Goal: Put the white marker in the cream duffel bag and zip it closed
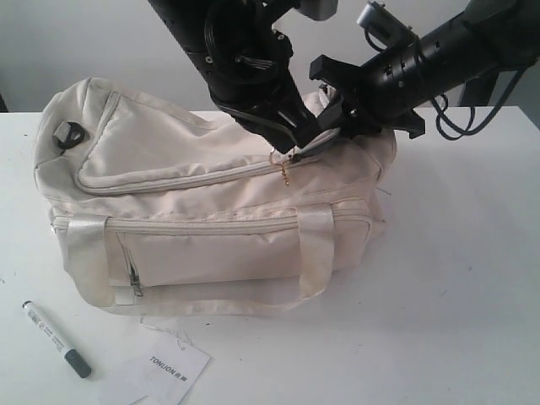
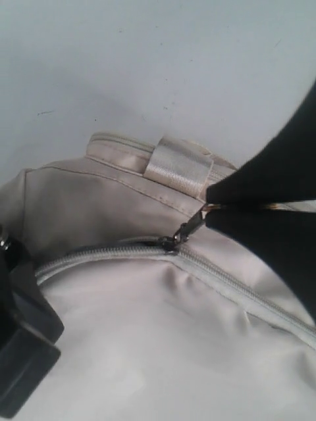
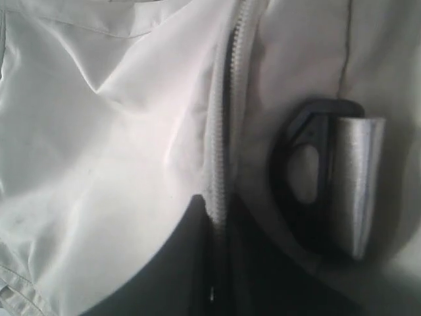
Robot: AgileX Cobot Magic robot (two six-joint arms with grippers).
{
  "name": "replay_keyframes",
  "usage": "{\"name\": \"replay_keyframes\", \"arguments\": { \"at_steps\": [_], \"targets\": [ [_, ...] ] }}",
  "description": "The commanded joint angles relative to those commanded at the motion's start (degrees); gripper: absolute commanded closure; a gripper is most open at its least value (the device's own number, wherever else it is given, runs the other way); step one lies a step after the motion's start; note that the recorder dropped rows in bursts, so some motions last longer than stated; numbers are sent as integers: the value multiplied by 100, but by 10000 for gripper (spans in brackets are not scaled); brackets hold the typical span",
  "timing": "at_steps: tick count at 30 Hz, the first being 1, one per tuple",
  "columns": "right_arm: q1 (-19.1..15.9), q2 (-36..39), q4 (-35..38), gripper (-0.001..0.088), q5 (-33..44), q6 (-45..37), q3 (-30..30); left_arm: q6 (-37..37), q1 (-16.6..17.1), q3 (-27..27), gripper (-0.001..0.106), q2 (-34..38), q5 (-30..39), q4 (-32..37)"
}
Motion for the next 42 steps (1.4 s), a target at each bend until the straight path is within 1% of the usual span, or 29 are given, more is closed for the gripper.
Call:
{"name": "replay_keyframes", "arguments": {
  "at_steps": [16, 27, 34, 42],
  "targets": [
    [-23, -53, -128, 868, -95, 0, 0, 130, 0, 0, 1053, 0, 358, 74],
    [-23, -63, -215, 868, -167, 0, 0, 198, 0, 0, 1053, 0, 873, 124],
    [-23, -63, -267, 868, -179, 0, 0, 198, 0, 0, 1053, 0, 1134, 350],
    [-23, -63, -267, 868, -184, 0, 0, 198, 0, 0, 1053, 0, 1134, 394]
  ]
}}
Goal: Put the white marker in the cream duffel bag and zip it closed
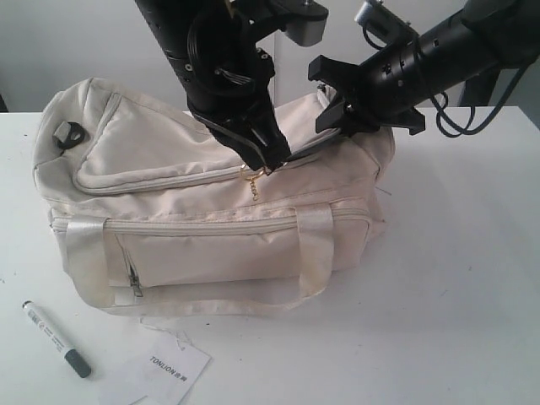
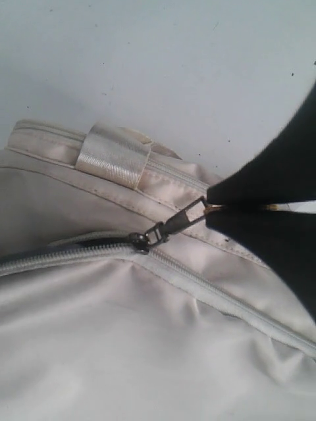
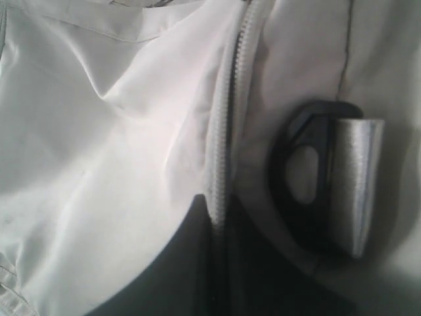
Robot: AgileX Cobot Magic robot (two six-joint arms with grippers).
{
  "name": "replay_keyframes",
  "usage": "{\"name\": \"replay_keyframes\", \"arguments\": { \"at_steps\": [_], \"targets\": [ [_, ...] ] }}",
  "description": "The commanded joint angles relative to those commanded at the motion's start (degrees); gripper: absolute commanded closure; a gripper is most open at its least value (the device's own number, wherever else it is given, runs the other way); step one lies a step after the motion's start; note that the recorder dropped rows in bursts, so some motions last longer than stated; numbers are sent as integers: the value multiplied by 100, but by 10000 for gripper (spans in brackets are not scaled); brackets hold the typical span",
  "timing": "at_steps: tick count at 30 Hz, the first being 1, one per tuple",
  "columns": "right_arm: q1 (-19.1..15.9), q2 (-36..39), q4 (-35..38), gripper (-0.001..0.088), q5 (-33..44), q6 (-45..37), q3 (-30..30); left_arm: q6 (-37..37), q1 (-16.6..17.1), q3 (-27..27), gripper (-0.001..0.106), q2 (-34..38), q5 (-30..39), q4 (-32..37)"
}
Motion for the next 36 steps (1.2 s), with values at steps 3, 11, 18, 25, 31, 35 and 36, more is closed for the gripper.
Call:
{"name": "replay_keyframes", "arguments": {
  "at_steps": [3, 11, 18, 25, 31, 35, 36],
  "targets": [
    [-12, 0, 0, 868, -12, 0, 0, 0, 0, 0, 1053, 0, 0, -2],
    [-10, 0, -33, 868, -27, 0, 0, 0, 0, 0, 1053, -13, 0, 39],
    [-75, 0, -34, 868, -1, 0, 0, 0, 0, 10, 1053, -64, 0, 94],
    [-112, 0, -45, 868, 30, 0, 0, 0, 0, 10, 1053, -64, 0, 371],
    [-112, 0, -45, 868, 30, 0, 0, 0, 0, 10, 1053, -64, 0, 432],
    [-112, 0, -42, 868, 19, 0, 0, 0, 0, 10, 1053, -64, 0, 559],
    [-112, 0, -42, 868, 19, 0, 0, 0, 0, 10, 1053, -64, 0, 577]
  ]
}}
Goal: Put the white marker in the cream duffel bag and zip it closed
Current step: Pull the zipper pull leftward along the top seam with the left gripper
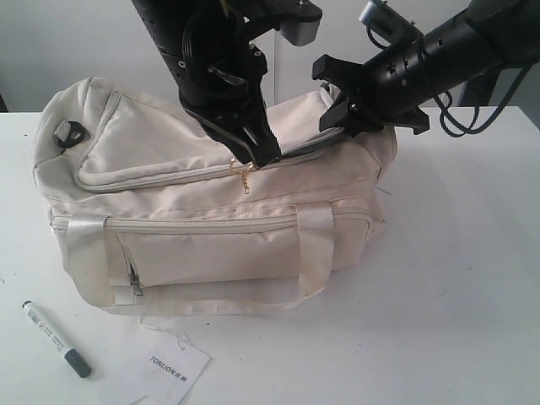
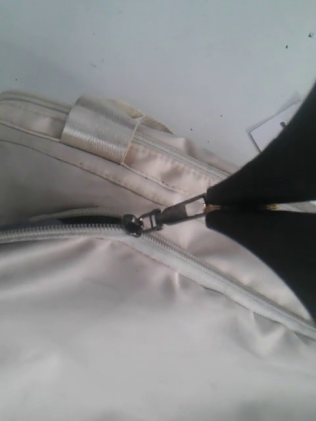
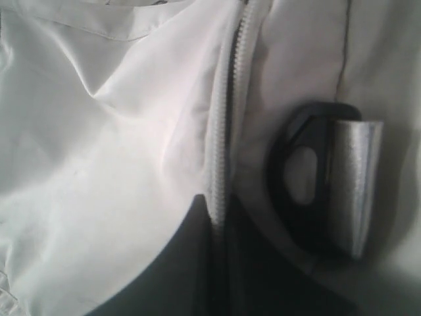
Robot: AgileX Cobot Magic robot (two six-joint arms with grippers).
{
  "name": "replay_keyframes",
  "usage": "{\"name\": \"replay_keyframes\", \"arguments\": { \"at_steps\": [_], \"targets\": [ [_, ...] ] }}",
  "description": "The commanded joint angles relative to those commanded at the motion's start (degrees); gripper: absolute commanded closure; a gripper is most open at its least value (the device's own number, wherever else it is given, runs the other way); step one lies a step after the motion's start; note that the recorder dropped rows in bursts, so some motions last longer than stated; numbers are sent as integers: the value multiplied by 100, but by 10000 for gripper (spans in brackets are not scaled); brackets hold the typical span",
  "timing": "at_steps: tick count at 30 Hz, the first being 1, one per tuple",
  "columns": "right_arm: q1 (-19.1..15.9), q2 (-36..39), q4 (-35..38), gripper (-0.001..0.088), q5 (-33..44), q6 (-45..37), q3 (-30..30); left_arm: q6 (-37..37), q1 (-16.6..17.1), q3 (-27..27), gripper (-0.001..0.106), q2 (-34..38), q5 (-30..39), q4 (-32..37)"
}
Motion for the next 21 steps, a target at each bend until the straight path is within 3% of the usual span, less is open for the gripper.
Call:
{"name": "replay_keyframes", "arguments": {
  "at_steps": [21],
  "targets": [
    [0, 0, -63, 868, -12, 0, 0, 15, 10, 10, 1053, -84, 0, 117]
  ]
}}
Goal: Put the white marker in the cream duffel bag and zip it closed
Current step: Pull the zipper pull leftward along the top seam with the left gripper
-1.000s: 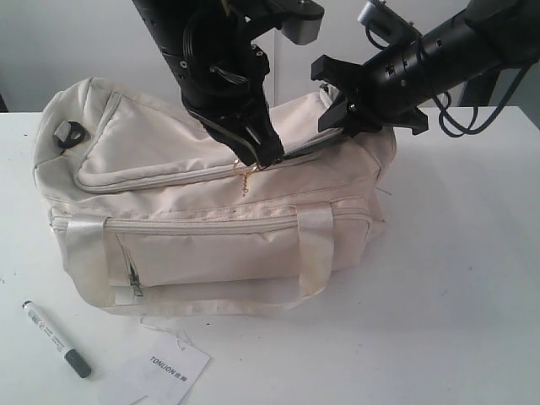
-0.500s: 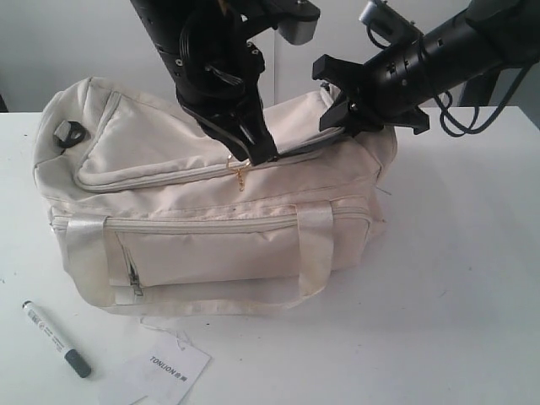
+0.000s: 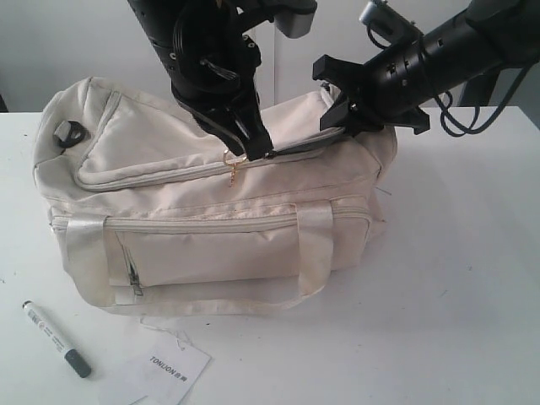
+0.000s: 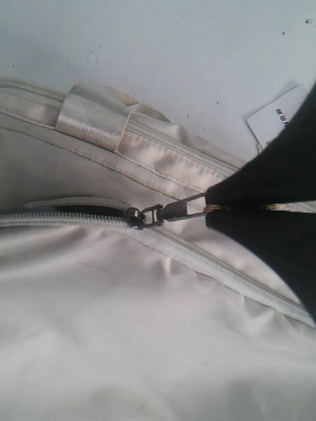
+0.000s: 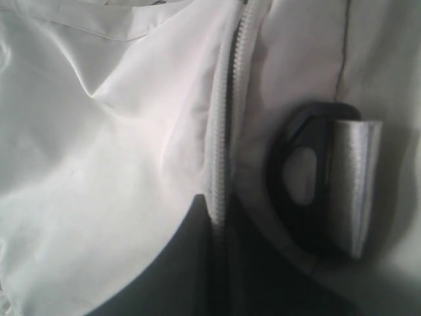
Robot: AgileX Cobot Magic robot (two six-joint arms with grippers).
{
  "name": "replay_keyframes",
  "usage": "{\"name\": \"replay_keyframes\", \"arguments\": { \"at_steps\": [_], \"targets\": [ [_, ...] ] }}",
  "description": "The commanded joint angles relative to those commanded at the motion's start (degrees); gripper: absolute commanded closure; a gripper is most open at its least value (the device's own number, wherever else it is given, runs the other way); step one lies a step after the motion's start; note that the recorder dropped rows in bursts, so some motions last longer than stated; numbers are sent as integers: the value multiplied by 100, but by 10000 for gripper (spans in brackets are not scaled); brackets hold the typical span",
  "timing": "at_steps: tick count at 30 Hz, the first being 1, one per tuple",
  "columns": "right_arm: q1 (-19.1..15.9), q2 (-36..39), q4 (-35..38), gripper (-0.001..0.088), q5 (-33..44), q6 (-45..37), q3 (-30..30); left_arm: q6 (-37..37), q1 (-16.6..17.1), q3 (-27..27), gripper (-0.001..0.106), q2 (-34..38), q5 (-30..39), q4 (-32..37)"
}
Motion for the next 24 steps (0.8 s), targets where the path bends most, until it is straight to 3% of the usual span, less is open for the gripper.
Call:
{"name": "replay_keyframes", "arguments": {
  "at_steps": [11, 24],
  "targets": [
    [0, 0, -16, 868, -24, 0, 0, 24, 284, 155, 1053, -115, 0, -15],
    [0, -11, -24, 868, -64, 0, 0, 24, 338, 193, 1053, -115, 0, 58]
  ]
}}
